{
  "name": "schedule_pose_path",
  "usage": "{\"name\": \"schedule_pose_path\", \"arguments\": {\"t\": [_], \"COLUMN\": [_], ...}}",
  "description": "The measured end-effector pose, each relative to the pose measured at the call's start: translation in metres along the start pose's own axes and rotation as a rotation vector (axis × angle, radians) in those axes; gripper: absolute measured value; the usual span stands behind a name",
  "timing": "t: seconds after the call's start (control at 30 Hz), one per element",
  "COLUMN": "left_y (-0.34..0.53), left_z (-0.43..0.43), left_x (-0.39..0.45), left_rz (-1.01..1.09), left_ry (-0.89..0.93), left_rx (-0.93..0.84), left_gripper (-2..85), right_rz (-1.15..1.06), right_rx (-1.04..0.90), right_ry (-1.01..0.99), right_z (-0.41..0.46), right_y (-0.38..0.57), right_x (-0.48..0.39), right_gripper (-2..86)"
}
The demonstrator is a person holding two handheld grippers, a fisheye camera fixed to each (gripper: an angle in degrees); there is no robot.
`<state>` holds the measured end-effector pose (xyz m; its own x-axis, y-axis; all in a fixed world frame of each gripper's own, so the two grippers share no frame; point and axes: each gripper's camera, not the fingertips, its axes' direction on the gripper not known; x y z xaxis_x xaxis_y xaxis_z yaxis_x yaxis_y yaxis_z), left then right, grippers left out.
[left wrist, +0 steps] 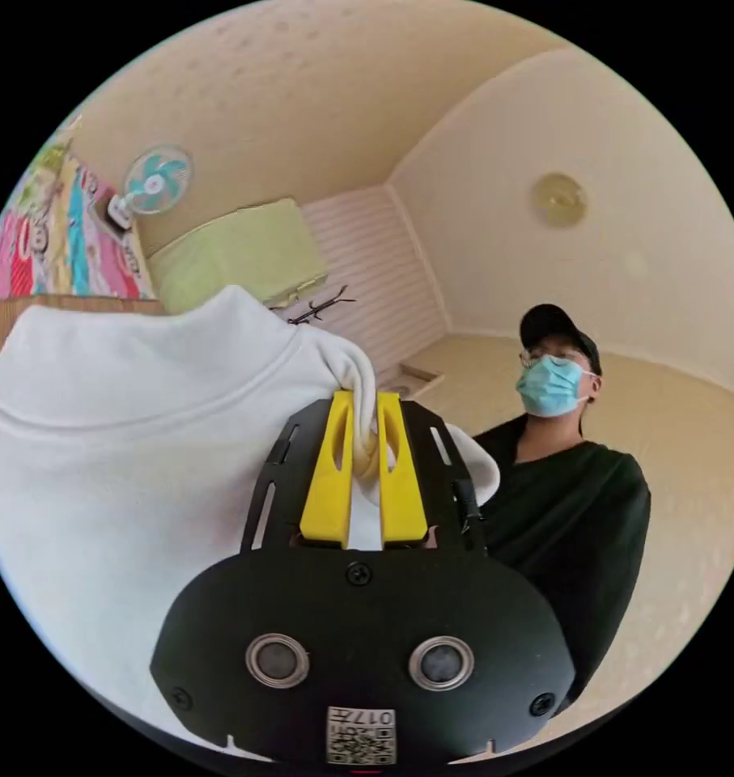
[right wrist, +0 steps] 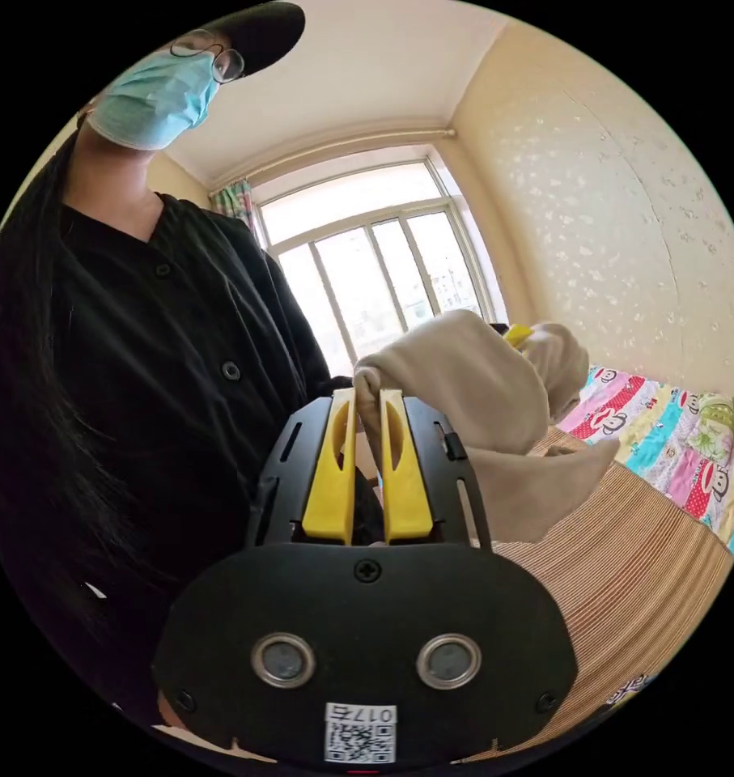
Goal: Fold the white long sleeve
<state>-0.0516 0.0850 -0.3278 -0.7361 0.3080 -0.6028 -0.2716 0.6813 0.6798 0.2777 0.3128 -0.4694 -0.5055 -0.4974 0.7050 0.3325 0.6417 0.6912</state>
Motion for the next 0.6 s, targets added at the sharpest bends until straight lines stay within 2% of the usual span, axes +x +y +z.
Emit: {"name": "schedule_pose_path", "arguments": {"t": [0.1,0.17,0.27,0.33,0.4,0.43,0.5,0.6], "left_y": [-0.006,0.002,0.024,0.041,0.057,0.060,0.068,0.070], "left_z": [-0.033,-0.057,-0.084,-0.096,-0.096,-0.093,-0.076,-0.050], "left_x": [0.098,0.142,0.181,0.189,0.194,0.195,0.201,0.210], "left_rz": [0.317,0.459,0.532,0.585,0.618,0.617,0.590,0.547], "left_ry": [0.143,0.160,0.171,0.305,0.479,0.506,0.534,0.504], "left_rx": [-0.048,-0.020,0.072,0.154,0.220,0.228,0.270,0.279], "left_gripper": [4.9,4.6,4.1,3.9,3.7,3.7,3.6,3.5], "right_rz": [0.056,0.023,-0.036,-0.006,0.099,0.125,0.178,0.172], "right_rx": [0.027,0.062,0.181,0.235,0.217,0.202,0.093,-0.036], "right_ry": [0.084,0.085,0.204,0.314,0.422,0.420,0.281,0.120], "right_z": [0.000,-0.006,-0.016,-0.018,-0.007,-0.002,0.034,0.091], "right_y": [0.014,0.021,0.033,0.039,0.045,0.045,0.042,0.032], "right_x": [-0.009,-0.017,-0.031,-0.030,-0.014,-0.009,0.010,0.015], "right_gripper": [4.5,3.7,4.0,5.3,10.6,12.6,17.0,17.3]}}
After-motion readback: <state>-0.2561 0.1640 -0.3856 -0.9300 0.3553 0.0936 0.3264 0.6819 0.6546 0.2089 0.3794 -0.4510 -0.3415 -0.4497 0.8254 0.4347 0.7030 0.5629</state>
